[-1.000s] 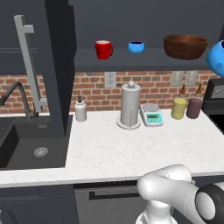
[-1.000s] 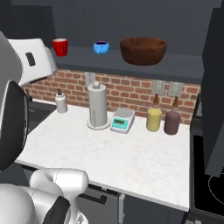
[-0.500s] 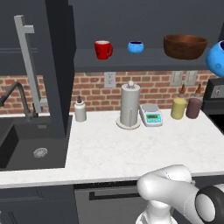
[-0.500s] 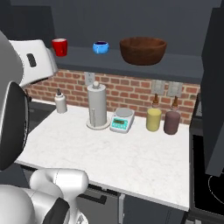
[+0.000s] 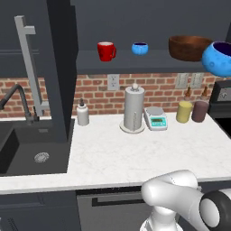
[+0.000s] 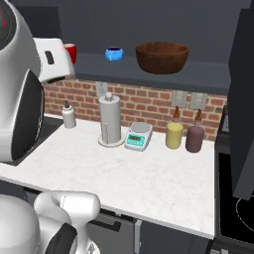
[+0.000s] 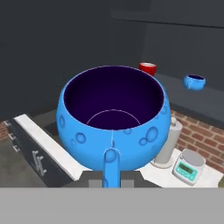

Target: Gather all objects into one cabinet and sort the glasses and bowls to opposite sides.

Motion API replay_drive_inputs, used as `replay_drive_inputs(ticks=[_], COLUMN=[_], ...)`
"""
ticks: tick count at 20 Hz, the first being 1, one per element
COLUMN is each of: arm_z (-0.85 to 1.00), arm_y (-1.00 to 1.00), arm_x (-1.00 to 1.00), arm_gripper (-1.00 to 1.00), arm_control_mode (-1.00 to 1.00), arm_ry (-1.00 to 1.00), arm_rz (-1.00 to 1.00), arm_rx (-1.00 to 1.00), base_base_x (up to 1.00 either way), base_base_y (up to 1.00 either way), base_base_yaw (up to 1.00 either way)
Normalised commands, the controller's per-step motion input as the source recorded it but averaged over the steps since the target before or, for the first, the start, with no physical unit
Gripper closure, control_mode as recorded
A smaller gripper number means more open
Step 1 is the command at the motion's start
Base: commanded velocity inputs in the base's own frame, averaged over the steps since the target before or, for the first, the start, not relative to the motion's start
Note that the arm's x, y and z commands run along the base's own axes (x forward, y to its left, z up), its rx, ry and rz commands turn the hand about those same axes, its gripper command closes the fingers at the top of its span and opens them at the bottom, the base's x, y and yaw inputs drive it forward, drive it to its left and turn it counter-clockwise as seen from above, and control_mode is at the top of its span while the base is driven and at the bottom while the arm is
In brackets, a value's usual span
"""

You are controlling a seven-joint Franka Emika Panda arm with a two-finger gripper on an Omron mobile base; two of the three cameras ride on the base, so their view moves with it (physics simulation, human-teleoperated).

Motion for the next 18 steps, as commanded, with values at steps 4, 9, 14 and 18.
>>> replay_drive_inputs(ticks=[4,9,14,18], arm_z=[-0.01,-0.18,-0.50,-0.57], arm_y=[0.36,0.46,0.11,0.00], arm_x=[0.90,0.96,1.00,1.00], arm_gripper=[1.00,1.00,1.00,1.00], arm_control_mode=[-1.00,-1.00,-1.00,-1.00], arm_ry=[0.00,-0.01,-0.08,-0.21], arm_rz=[0.00,-0.06,-0.05,0.00], arm_rx=[0.06,0.01,0.12,0.23], base_base_x=[0.00,0.00,0.00,0.00], base_base_y=[0.00,0.00,0.00,0.00], base_base_yaw=[0.00,0.00,0.00,0.00])
